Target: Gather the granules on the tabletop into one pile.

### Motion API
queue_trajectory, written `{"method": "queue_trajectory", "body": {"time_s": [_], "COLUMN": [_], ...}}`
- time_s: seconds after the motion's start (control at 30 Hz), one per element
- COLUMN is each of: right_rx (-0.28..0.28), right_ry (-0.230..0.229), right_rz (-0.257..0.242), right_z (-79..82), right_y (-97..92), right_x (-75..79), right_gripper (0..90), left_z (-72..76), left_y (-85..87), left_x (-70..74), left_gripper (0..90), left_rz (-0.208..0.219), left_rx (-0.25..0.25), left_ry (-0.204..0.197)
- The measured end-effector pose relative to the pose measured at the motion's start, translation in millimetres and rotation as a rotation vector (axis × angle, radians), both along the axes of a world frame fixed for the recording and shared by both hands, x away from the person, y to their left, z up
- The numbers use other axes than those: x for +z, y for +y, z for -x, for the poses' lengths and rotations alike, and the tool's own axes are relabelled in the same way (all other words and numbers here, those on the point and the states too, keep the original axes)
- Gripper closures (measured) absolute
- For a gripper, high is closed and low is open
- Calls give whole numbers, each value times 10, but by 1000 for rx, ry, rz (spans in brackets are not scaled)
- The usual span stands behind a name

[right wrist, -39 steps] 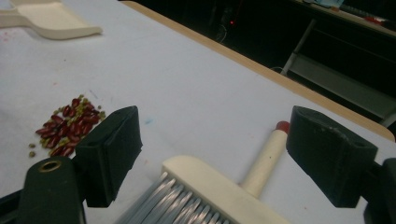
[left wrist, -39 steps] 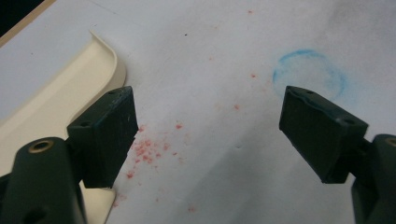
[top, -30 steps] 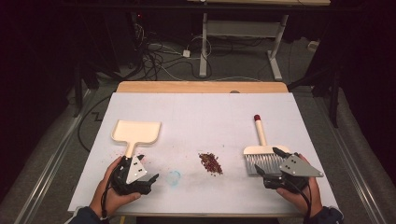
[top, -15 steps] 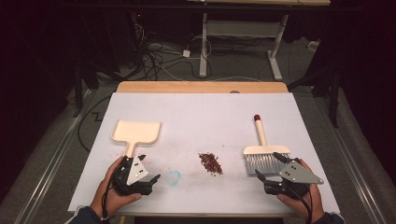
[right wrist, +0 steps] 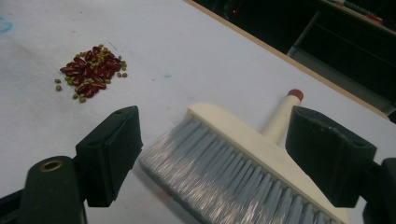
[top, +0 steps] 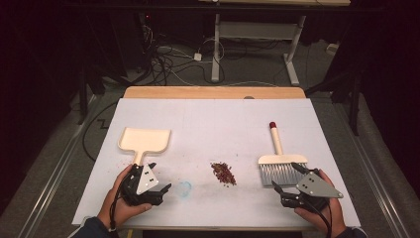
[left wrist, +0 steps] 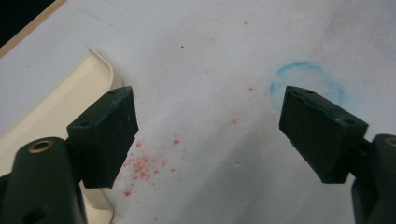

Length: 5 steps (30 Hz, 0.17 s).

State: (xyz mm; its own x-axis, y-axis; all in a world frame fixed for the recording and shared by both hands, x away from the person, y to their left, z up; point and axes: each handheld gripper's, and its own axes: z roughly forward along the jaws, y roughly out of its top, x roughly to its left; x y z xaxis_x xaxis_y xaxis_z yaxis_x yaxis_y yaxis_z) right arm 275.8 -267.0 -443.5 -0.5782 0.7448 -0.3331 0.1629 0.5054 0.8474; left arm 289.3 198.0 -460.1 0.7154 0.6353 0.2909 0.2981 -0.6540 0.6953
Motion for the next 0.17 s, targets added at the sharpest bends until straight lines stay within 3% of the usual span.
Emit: {"method": "queue_trajectory", "body": {"time_s": [0.17], "right_rx": [-8], "right_ry": [0], "right_rz": [-2], "right_z": [-29], "right_y": [-14], "right_x": [0], "right_gripper": [192], "left_z": [-25], "left_y": [-5], "left_x": [-10], "left_gripper": [185], "left_rz": [4], "left_rx": [-1], "left_ry": [7]}}
